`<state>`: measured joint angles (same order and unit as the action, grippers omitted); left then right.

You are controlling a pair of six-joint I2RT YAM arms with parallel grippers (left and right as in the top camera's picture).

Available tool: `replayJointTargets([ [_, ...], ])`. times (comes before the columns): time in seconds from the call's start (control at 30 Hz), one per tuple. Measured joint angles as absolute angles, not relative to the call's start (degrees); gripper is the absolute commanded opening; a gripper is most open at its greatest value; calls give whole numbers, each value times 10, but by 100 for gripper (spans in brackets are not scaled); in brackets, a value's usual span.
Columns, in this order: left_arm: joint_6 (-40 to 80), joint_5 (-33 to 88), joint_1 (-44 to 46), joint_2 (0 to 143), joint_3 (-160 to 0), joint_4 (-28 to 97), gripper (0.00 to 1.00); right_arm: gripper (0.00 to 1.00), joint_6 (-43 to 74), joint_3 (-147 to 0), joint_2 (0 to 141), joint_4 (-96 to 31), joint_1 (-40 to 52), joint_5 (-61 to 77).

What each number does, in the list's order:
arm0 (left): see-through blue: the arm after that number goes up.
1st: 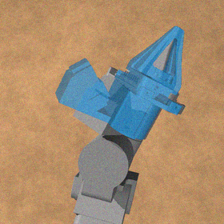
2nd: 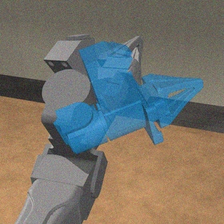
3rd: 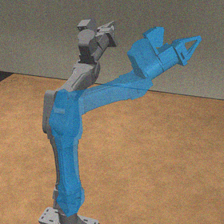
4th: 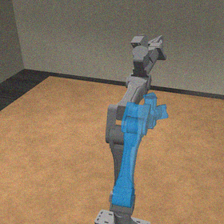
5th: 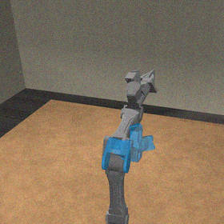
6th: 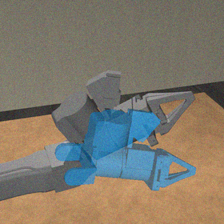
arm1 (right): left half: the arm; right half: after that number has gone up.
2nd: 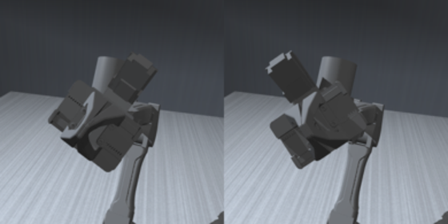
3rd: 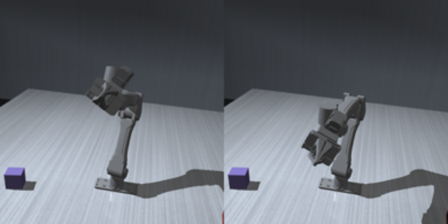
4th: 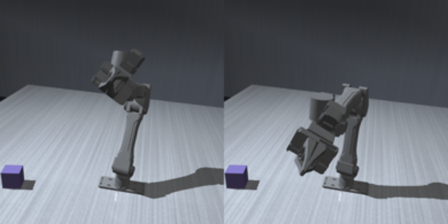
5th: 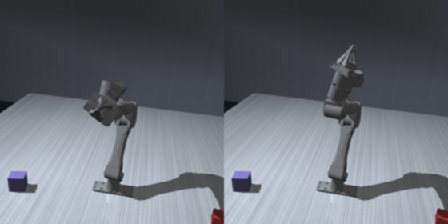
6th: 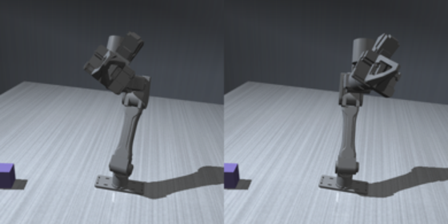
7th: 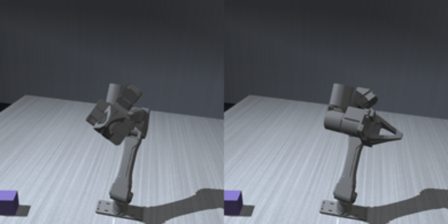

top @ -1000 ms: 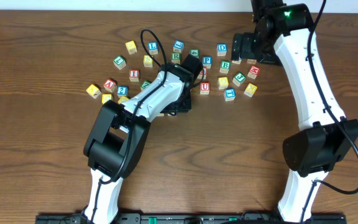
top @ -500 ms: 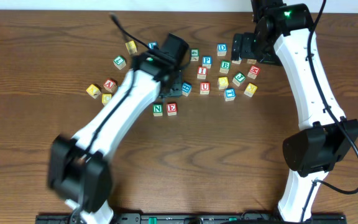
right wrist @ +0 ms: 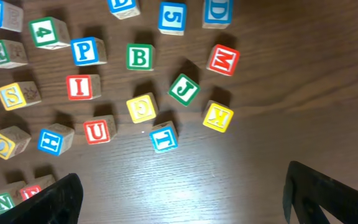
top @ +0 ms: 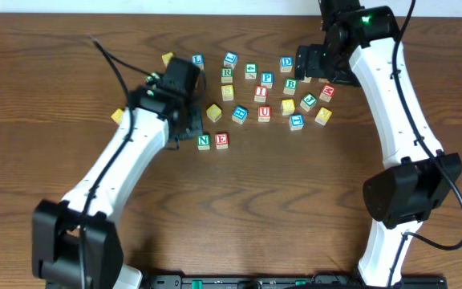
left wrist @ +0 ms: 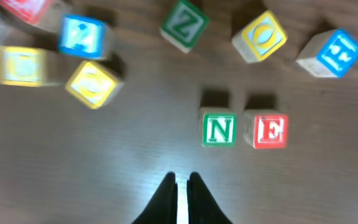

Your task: Spell out NEURIPS

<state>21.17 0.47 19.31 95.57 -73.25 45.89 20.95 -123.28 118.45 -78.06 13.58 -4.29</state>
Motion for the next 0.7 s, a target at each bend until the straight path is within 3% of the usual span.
replayJointTargets([
  [0.27, 212, 27, 193, 993, -646, 332, 8, 99, 209, -1233, 1185, -777, 138, -43],
  [0.7, 212, 27, 192, 1047, -642, 307, 8, 99, 209, -1232, 1185, -782, 138, -43],
])
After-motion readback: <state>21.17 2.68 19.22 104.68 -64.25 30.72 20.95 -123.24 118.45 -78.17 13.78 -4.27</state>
